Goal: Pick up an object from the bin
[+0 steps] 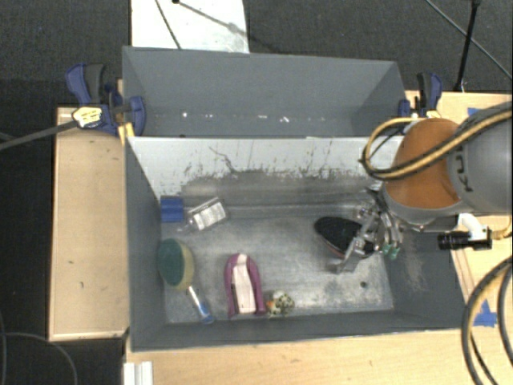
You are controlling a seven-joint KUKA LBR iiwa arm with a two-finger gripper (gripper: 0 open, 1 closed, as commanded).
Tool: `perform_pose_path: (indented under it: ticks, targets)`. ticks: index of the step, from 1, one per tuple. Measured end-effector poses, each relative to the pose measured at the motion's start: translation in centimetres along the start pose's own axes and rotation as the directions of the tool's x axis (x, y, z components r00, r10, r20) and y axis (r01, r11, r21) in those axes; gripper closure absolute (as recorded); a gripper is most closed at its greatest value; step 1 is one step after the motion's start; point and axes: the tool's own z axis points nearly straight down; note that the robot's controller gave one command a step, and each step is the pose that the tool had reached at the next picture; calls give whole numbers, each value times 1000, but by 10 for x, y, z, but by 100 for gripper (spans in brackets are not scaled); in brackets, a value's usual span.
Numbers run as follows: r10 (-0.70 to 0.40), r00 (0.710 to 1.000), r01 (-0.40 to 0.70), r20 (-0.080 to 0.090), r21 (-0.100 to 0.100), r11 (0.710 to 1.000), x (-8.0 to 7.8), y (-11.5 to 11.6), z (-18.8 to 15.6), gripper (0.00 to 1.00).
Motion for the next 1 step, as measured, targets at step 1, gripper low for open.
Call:
perform_pose_path:
  ticks: [1]
  targets:
    - [-1, 1000, 1, 0, 2, 1000, 0, -2, 0, 100]
